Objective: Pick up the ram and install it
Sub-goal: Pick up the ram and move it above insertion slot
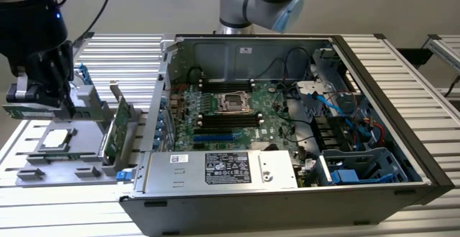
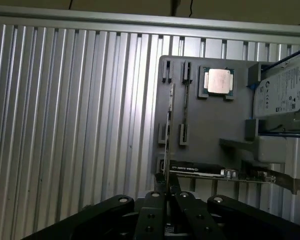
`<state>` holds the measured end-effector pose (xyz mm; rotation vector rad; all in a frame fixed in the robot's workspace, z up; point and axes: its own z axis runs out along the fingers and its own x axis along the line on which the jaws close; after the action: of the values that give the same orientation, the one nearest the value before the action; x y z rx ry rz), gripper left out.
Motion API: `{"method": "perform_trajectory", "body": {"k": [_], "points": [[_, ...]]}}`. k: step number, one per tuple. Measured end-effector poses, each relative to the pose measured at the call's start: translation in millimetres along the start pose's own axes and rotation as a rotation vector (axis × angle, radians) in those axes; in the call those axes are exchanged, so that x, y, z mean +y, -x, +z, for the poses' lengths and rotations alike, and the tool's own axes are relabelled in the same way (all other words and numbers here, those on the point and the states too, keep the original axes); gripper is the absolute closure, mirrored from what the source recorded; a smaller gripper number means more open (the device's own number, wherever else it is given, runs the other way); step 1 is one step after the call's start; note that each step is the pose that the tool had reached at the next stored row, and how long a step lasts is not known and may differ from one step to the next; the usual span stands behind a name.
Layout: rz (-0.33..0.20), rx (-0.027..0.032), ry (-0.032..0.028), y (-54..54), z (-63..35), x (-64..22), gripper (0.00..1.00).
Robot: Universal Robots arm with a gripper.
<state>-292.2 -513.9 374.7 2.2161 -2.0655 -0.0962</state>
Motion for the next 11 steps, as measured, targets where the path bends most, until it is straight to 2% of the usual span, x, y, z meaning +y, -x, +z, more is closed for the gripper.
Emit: {"method": "perform_trajectory", "body": {"k": [4, 11], "points": [[-0.001, 0.0002, 0.0, -1.4, -18.3, -11.4, 0.86], [-0.004, 0.0004, 0.0005, -4.0, -44.9, -35.1, 0.86]]}}
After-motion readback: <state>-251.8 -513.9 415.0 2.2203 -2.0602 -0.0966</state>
